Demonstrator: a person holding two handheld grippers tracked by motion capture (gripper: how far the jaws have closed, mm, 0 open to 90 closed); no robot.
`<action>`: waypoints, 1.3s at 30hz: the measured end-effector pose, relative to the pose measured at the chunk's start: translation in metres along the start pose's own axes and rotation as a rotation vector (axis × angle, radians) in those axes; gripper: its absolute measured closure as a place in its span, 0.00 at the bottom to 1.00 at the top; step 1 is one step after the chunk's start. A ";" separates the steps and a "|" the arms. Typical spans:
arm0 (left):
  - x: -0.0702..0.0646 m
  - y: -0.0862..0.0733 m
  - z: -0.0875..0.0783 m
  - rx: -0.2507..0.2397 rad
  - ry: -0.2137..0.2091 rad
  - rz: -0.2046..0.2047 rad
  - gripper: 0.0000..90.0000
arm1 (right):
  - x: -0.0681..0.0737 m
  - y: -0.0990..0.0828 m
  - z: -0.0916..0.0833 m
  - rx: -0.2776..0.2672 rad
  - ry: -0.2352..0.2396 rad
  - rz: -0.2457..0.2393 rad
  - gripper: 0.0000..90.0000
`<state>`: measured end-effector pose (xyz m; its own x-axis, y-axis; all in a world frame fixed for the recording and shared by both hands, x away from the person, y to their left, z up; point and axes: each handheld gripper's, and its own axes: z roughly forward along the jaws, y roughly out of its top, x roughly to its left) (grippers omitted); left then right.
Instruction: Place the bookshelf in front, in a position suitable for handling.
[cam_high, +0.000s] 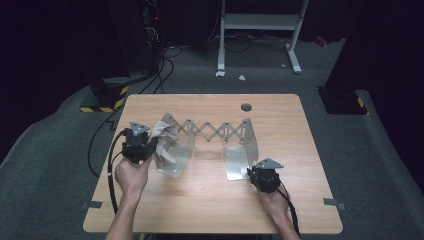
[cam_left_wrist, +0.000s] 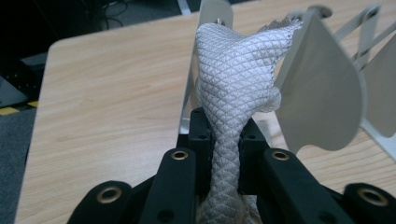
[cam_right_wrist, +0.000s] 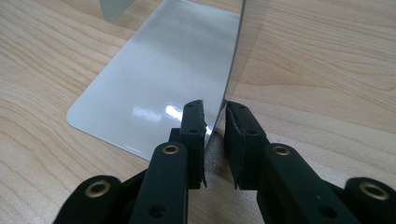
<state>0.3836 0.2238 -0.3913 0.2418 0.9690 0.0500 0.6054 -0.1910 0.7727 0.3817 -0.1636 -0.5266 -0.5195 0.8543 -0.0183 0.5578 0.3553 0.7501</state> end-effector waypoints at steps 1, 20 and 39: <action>0.000 -0.004 0.005 0.008 -0.001 -0.003 0.89 | 0.000 0.000 0.000 -0.001 0.000 -0.001 0.87; -0.016 -0.062 0.071 0.148 0.012 0.001 0.89 | 0.001 -0.001 -0.001 -0.001 -0.003 -0.003 0.87; -0.028 0.023 0.068 0.034 0.060 0.035 0.89 | 0.001 -0.001 -0.001 -0.002 0.000 -0.002 0.87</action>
<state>0.4424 0.1818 -0.4184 0.2179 0.9692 0.1148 0.6232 -0.2287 0.7479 0.3794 -0.1638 -0.5267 -0.5209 0.8534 -0.0198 0.5556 0.3565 0.7512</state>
